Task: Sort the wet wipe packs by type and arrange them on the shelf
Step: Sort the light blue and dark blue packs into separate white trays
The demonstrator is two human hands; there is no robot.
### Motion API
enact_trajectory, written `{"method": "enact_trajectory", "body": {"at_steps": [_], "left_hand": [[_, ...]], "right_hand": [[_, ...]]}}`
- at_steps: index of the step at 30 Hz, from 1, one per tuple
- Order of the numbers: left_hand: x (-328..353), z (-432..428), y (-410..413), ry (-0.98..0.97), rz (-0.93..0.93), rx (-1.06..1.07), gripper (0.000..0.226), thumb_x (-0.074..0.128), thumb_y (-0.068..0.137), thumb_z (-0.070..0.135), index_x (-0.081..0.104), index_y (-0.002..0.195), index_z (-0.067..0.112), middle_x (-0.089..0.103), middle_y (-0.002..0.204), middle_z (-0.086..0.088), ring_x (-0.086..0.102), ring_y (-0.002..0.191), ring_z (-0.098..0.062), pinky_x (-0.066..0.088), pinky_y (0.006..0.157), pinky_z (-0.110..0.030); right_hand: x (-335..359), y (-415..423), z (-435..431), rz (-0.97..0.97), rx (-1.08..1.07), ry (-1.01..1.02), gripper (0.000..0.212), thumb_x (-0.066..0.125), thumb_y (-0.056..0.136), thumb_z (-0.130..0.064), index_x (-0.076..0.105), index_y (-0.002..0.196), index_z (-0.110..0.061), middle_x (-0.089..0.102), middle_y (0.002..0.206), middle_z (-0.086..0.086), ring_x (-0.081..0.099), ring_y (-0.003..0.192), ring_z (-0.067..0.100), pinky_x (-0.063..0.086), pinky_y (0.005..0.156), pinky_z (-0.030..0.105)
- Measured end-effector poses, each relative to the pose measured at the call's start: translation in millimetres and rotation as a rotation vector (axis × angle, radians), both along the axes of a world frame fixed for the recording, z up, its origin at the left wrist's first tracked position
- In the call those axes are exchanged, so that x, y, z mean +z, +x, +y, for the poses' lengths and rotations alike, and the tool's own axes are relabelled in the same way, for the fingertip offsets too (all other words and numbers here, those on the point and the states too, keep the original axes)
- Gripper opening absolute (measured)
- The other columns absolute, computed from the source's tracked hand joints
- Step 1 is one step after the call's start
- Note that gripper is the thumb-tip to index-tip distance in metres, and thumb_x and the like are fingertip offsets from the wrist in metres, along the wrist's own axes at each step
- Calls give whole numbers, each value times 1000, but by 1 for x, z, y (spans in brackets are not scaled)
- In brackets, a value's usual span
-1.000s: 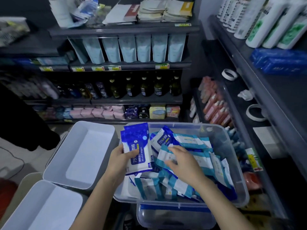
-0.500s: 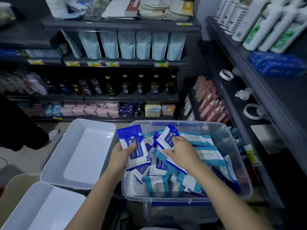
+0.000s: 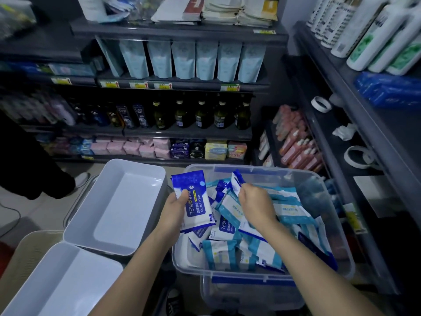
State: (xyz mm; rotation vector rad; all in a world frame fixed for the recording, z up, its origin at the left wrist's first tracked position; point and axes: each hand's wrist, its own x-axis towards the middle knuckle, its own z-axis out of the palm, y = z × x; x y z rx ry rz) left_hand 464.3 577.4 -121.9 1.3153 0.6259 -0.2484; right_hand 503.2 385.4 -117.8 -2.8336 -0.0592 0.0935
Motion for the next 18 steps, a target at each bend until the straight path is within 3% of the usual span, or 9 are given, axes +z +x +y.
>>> {"method": "enact_trajectory", "body": {"at_steps": [2,4,6,8,10,12,15,18], "left_hand": [[2,-5,1,-8,7,-15,23,45,101,29,59,104,12,74,89,-9,71,73,-25,56,58,-33],[3,-11,3,-64,-26,-58,34,44,101,36,61,112,9,73,97,-13,71,82,-28,57,64,-36],[3,-14,4,-143,-84,-108,45,48,97,43,61,119,5,70,109,-19,68,99,-33,56,81,-43],[1,-15,2,-147,-122,-133,35,61,93,26,61,116,0,68,108,-24,66,101,-34,55,85,-43],[-6,-16,-1,-92,-109,-118,24,65,86,2,61,109,-4,67,104,-29,67,91,-36,56,77,-41],[-9,-16,-4,-64,-73,-88,27,66,82,-6,62,108,-1,69,101,-26,69,84,-35,57,74,-43],[-13,-16,-3,-10,-25,-35,32,70,78,-5,60,107,5,72,96,-19,71,80,-34,58,68,-46],[-12,-15,-2,12,-5,-1,33,72,77,-4,58,104,9,73,93,-15,72,78,-32,59,62,-42]], "right_hand": [[10,-11,7,-104,-4,198,31,44,95,-7,39,65,-13,37,55,-4,39,54,17,27,48,29],[19,-30,21,-174,172,234,20,48,93,-8,54,74,-8,51,61,-1,46,57,17,40,54,31],[7,-46,30,-229,428,132,20,49,87,-10,68,90,-9,71,85,5,66,76,20,56,68,33],[-8,-52,28,-196,595,157,29,49,85,-12,70,104,-7,72,107,7,67,102,21,55,89,34],[-9,-53,21,-126,646,231,28,53,88,-15,69,110,-6,69,115,8,63,111,23,49,99,35],[-7,-52,12,-89,544,217,37,53,93,-27,62,122,-7,61,128,8,53,124,24,36,111,36],[-7,-43,-12,207,327,36,67,54,93,-43,28,149,-17,24,156,5,15,146,24,14,120,44],[-13,-34,-43,382,216,-54,76,55,91,-49,16,152,-23,17,158,7,10,146,27,16,119,43]]}}
